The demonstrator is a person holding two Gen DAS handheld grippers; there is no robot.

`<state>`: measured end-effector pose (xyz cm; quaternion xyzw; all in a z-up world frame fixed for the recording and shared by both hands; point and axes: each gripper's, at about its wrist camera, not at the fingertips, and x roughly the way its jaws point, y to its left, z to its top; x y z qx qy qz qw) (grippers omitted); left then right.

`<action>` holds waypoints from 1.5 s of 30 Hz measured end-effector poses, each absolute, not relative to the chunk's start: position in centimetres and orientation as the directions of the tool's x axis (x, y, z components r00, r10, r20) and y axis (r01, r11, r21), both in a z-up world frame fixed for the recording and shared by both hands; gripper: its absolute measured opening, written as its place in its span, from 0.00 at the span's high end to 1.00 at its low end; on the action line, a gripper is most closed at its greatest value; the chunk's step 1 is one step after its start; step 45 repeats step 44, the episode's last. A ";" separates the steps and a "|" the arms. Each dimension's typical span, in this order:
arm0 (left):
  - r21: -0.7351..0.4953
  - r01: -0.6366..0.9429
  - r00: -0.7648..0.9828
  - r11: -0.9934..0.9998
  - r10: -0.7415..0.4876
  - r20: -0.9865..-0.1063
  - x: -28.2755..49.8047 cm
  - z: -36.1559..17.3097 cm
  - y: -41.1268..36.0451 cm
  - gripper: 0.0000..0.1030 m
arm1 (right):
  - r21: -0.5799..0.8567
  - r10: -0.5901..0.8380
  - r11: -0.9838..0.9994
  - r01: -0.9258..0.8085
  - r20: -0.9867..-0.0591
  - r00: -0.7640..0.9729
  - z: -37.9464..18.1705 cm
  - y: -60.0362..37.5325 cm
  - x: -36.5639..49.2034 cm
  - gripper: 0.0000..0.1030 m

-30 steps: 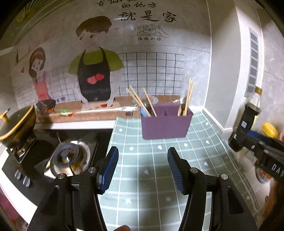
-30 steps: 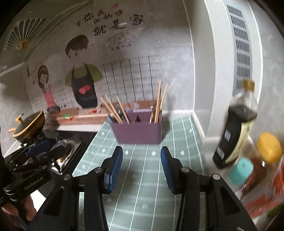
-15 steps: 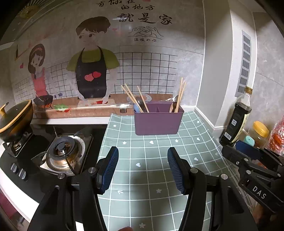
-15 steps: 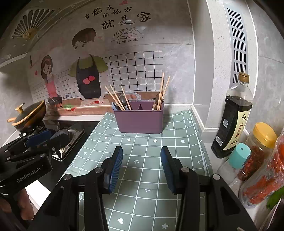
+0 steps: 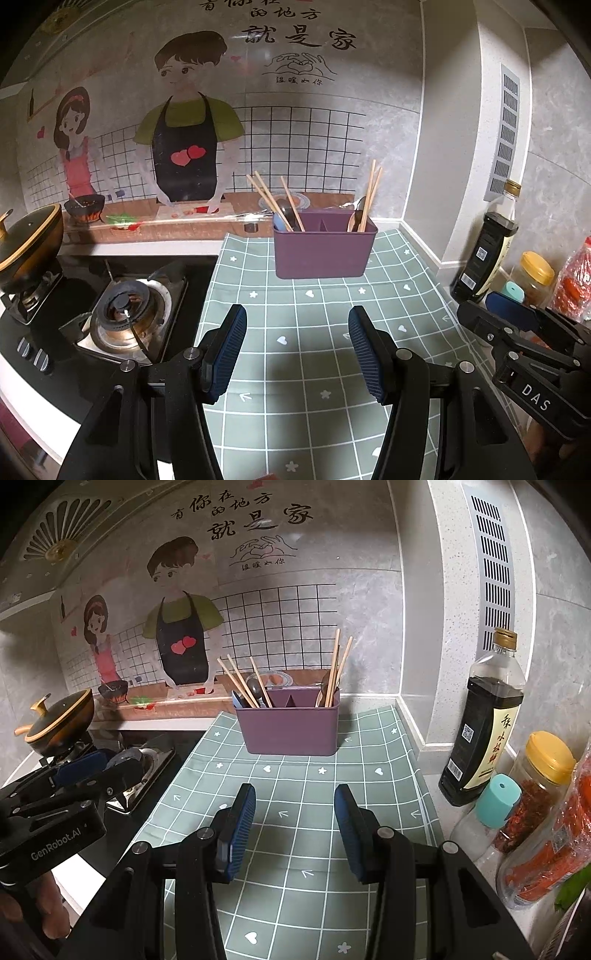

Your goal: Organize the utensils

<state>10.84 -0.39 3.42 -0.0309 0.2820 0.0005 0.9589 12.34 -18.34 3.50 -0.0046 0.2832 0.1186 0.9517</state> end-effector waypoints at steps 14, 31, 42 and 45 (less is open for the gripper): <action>-0.063 -0.011 0.840 0.998 -0.025 -0.542 11.0 3.3 -0.4 0.43 | 0.062 0.218 0.974 -0.219 -0.532 0.818 3.7 -18.5 12.5 0.59; -0.068 -0.008 0.836 0.998 -0.031 -0.547 10.8 3.2 -0.7 0.43 | 0.056 0.212 0.975 -0.216 -0.529 0.822 3.7 -18.4 12.4 0.59; -0.076 -0.010 0.832 0.997 -0.034 -0.554 10.6 2.8 -0.5 0.43 | 0.052 0.206 0.976 -0.210 -0.525 0.826 3.9 -18.6 12.2 0.59; -0.076 -0.013 0.833 0.997 -0.031 -0.553 10.5 2.8 -0.5 0.43 | 0.048 0.201 0.977 -0.207 -0.525 0.827 3.9 -18.6 12.2 0.59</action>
